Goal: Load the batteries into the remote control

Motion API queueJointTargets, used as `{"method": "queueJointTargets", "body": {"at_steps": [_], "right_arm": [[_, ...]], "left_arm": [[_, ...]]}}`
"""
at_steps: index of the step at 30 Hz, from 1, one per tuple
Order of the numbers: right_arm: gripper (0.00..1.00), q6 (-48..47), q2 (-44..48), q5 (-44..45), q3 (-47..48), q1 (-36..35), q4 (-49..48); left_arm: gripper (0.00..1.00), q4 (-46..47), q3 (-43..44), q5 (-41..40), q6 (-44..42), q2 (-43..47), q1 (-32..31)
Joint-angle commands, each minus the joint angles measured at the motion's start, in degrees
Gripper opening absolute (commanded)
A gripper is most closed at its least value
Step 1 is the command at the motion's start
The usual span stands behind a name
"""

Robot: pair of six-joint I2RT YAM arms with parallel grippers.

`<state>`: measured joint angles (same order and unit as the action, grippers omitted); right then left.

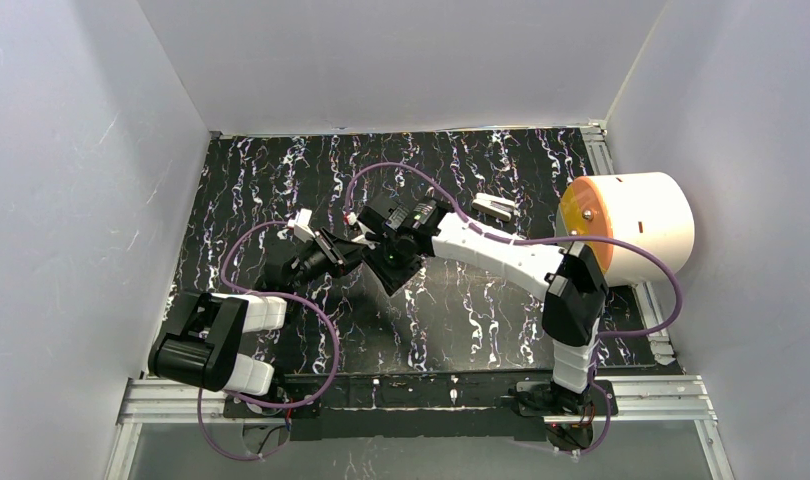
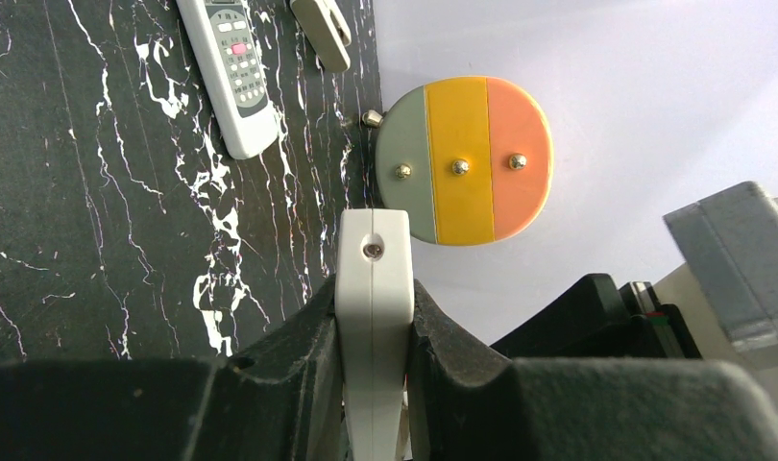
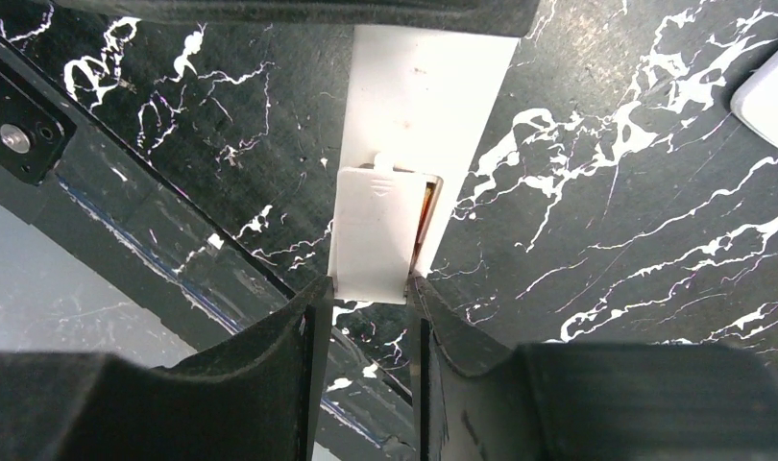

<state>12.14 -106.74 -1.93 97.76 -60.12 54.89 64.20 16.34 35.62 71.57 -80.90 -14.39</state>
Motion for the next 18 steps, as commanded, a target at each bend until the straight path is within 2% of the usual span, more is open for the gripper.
{"method": "queueJointTargets", "body": {"at_steps": [1,11,18], "right_arm": [[0.42,-0.7,-1.5,-1.2,1.5,0.0,1.6],[0.44,0.0,-2.0,1.5,1.7,0.0,1.0],[0.49,0.2,-2.0,1.1,1.8,0.0,0.3]], "left_arm": [[0.00,1.0,1.3,0.8,-0.7,2.2,-0.2],[0.00,1.0,1.0,1.0,-0.4,2.8,-0.2],[0.00,1.0,1.3,1.3,1.2,2.2,-0.2]]}}
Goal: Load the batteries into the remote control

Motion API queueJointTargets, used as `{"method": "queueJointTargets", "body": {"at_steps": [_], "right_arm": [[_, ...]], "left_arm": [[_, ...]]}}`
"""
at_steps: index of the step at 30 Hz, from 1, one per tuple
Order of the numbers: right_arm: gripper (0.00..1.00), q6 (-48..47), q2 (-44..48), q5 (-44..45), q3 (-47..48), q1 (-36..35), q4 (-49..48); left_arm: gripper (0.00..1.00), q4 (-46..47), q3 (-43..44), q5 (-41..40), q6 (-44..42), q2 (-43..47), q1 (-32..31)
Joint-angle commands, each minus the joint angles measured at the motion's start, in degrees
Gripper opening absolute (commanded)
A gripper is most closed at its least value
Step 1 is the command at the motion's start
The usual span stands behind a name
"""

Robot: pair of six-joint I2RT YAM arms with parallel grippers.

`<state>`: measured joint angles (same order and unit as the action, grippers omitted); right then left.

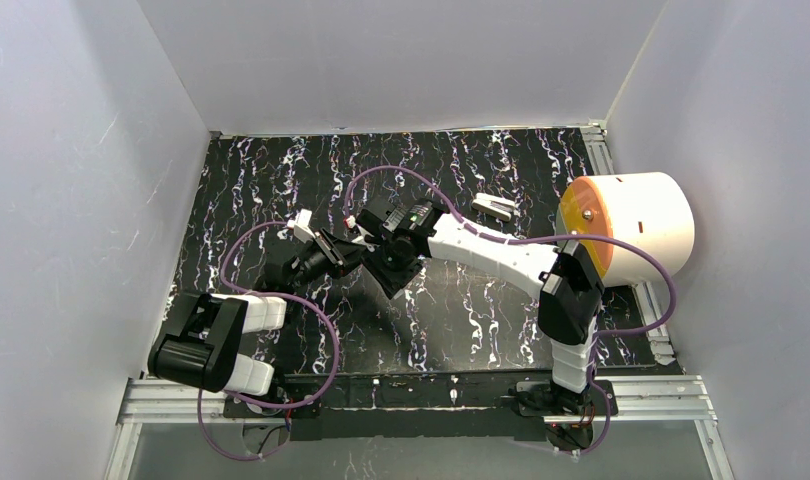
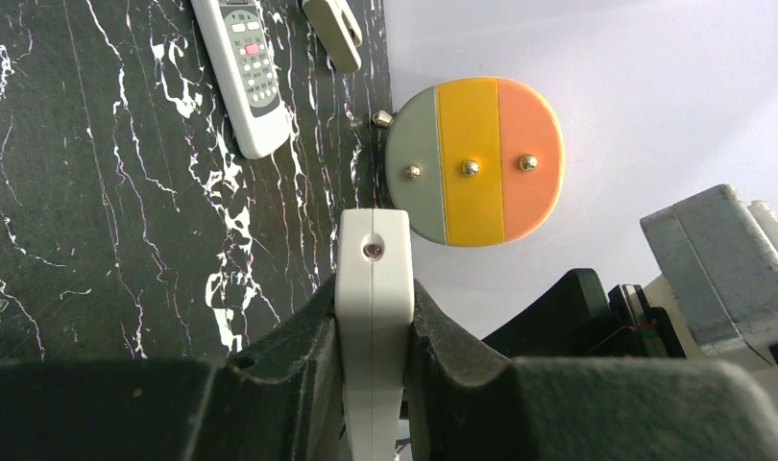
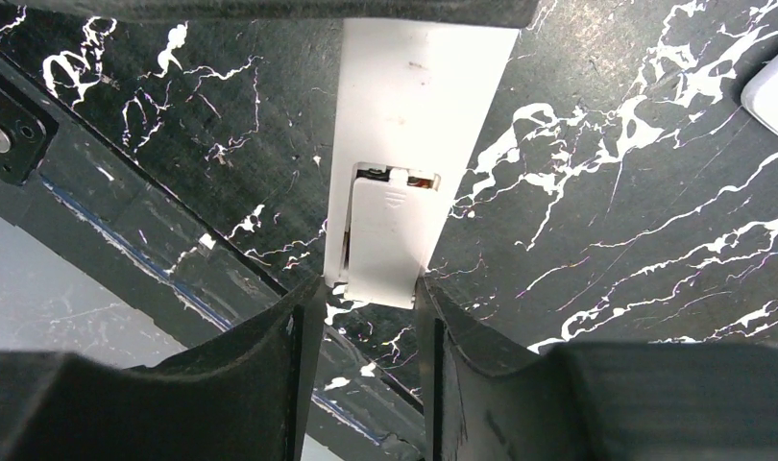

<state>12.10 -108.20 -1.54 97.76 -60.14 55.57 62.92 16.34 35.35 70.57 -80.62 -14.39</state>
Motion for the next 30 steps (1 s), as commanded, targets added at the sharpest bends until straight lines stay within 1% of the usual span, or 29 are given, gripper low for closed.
{"method": "queueJointTargets", "body": {"at_steps": [1,5,7,12,15,16,18,22,26,30], "right_arm": [[0.49,0.4,-0.5,0.8,1.8,0.1,-0.6],[0.51,1.4,-0.1,1.3,2.3,0.1,-0.9],[0.53,2.1,0.5,3.5,2.4,0.1,-1.2],[0.63,4.1,2.9,3.5,1.5,0.6,-3.4],[0.66,5.1,4.9,2.0,-0.4,1.2,-6.6],[0.69,6.4,6.8,-0.5,-2.0,1.7,-8.9],[0.72,7.8,8.7,-2.0,-4.0,2.2,-11.8],[0.79,13.5,14.7,-2.7,-10.7,3.9,-20.4],[0.83,25.6,23.9,-3.5,-23.1,8.7,-35.0],[0.86,38.8,32.0,-1.3,-36.0,11.3,-49.7]], "left_arm": [[0.00,2.3,1.4,1.6,2.5,1.7,-0.2],[0.00,2.3,1.2,1.3,2.7,1.2,-0.2],[0.00,2.2,1.2,1.2,2.8,1.1,-0.1],[0.00,2.2,1.5,0.9,3.2,1.2,-0.1],[0.00,2.3,1.7,0.7,3.7,1.3,-0.1],[0.00,2.3,1.8,0.4,3.9,1.3,-0.1],[0.00,2.3,1.9,0.3,4.2,1.4,-0.1],[0.00,2.2,2.3,0.1,5.2,2.1,-0.1],[0.00,2.3,3.1,-0.6,6.5,3.7,-0.1],[0.00,2.3,4.2,-1.7,9.0,5.7,-0.1]]}}
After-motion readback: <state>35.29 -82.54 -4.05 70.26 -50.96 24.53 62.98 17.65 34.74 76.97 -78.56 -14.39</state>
